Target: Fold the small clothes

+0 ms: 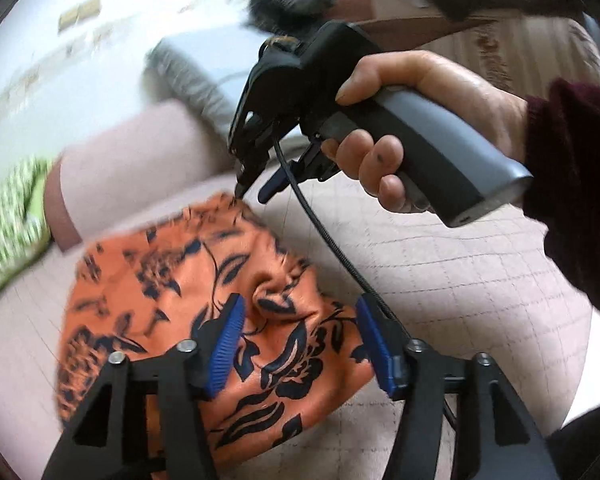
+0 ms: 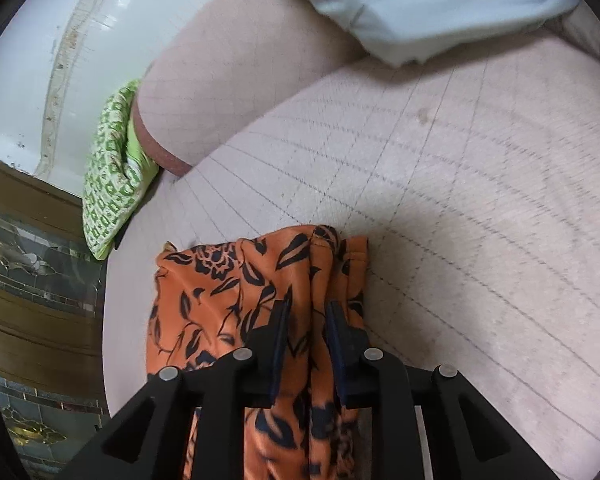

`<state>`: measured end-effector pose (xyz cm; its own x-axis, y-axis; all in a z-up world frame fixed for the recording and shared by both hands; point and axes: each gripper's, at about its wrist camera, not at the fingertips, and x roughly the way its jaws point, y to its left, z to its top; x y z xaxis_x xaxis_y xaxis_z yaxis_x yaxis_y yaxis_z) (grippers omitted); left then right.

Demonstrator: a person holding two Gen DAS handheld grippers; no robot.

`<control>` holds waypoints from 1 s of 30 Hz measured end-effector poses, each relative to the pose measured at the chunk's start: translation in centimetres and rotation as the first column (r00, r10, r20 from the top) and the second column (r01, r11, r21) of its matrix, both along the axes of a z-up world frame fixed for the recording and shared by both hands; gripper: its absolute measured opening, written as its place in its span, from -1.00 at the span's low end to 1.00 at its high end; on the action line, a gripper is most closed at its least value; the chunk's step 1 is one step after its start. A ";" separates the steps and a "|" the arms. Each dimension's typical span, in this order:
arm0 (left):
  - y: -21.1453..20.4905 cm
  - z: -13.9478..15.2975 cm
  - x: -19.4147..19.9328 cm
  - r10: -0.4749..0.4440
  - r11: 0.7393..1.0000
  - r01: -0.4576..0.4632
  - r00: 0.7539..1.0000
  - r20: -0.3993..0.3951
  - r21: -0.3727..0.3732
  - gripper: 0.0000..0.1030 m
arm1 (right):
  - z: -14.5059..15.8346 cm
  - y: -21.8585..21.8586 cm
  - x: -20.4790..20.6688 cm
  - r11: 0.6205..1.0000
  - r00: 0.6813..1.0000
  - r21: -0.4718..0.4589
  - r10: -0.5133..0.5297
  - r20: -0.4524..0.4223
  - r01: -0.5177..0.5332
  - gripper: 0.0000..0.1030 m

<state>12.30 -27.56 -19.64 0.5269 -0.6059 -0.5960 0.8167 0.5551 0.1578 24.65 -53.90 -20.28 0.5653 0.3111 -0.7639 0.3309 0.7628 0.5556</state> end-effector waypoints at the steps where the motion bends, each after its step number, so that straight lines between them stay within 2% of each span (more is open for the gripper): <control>1: 0.3 0.3 -0.5 -0.014 1.000 0.014 1.000 0.020 -0.006 0.26 | 0.5 0.0 -0.5 1.000 1.000 -0.010 -0.005 0.010 0.005 -0.58; 6: 2.0 1.9 -2.0 -0.033 0.999 0.033 0.995 0.089 -0.006 0.26 | 3.0 1.4 -3.1 0.999 0.998 -0.039 0.016 0.056 -0.014 -0.58; 10: 4.7 2.9 0.1 0.032 0.999 -0.030 0.990 0.135 -0.018 0.29 | 4.6 3.9 -4.2 0.995 0.992 -0.056 0.082 0.096 -0.077 -0.58; 13: 8.0 3.4 4.2 0.141 0.990 -0.139 0.987 0.078 -0.033 0.37 | 5.1 6.0 -4.3 0.990 0.986 -0.070 0.130 0.100 -0.123 -0.58; 15: 9.5 3.2 6.0 0.172 0.985 -0.171 0.985 0.030 -0.023 0.37 | 5.1 7.3 -3.9 0.986 0.982 -0.069 0.159 0.104 -0.153 -0.58; 19: 11.2 2.0 8.4 0.238 0.968 -0.242 0.970 0.055 0.073 0.38 | 4.3 9.2 -2.8 0.979 0.975 -0.057 0.199 0.096 -0.194 -0.58; 23: 11.6 0.7 8.3 0.176 0.971 -0.184 0.982 0.064 0.154 0.38 | 2.2 10.8 -2.0 0.971 0.971 -0.059 0.235 0.030 -0.233 -0.58; 26: 11.4 0.1 7.3 0.089 0.976 -0.096 0.995 0.045 0.193 0.41 | -0.9 10.6 -2.5 0.969 0.966 -0.053 0.234 -0.111 -0.241 -0.56; 27: 11.3 0.0 7.1 0.064 0.976 -0.072 0.997 0.042 0.205 0.41 | -1.5 10.3 -3.0 0.971 0.965 -0.031 0.233 -0.122 -0.239 -0.56; 30: 11.2 -0.6 6.0 -0.004 0.969 -0.009 0.999 0.052 0.246 0.42 | -1.8 9.1 -5.4 0.976 0.972 0.003 0.219 -0.085 -0.219 -0.56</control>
